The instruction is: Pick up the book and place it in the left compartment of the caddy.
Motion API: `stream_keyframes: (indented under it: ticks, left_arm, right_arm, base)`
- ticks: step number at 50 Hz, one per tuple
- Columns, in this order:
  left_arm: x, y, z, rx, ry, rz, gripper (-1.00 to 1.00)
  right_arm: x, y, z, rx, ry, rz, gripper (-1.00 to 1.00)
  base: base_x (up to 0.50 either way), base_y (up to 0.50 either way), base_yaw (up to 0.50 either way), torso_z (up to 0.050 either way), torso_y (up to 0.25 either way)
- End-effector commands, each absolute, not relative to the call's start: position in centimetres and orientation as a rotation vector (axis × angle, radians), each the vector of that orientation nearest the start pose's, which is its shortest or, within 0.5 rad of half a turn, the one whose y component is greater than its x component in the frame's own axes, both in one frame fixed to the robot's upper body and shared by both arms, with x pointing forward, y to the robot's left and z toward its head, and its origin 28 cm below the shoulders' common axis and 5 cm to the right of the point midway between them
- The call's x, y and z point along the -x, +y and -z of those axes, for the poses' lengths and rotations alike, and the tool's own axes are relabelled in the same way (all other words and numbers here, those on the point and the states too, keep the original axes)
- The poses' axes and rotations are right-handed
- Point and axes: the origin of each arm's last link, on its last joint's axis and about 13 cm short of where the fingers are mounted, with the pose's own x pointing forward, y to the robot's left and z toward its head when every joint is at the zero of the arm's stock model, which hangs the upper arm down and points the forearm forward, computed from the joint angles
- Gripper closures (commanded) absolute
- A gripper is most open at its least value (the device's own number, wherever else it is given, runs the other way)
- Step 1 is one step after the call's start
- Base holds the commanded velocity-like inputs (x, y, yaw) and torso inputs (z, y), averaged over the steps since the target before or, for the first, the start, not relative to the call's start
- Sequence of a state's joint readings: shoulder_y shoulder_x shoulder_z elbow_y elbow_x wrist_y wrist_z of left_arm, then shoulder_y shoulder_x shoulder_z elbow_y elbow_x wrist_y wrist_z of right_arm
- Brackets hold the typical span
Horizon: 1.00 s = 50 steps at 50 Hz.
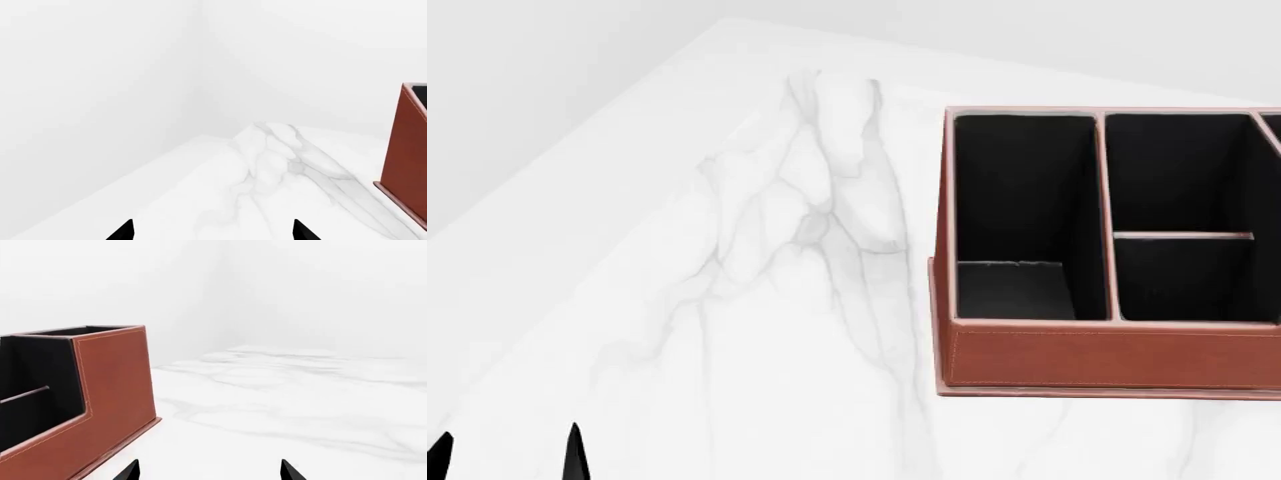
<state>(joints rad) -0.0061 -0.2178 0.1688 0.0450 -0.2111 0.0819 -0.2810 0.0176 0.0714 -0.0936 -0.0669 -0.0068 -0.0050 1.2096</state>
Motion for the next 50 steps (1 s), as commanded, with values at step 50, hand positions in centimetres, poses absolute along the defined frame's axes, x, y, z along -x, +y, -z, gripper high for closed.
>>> stream_keyframes:
  ticks: [50]
  left_arm:
    - [-21.3,22.1,-2.9,0.015,-0.094,-0.108,-1.0]
  right_arm:
    - [-23.4,-9.7,0.0,-0.13,0.069,1.027,-1.0]
  base:
    - [0.0,0.0,0.0,0.0,0.0]
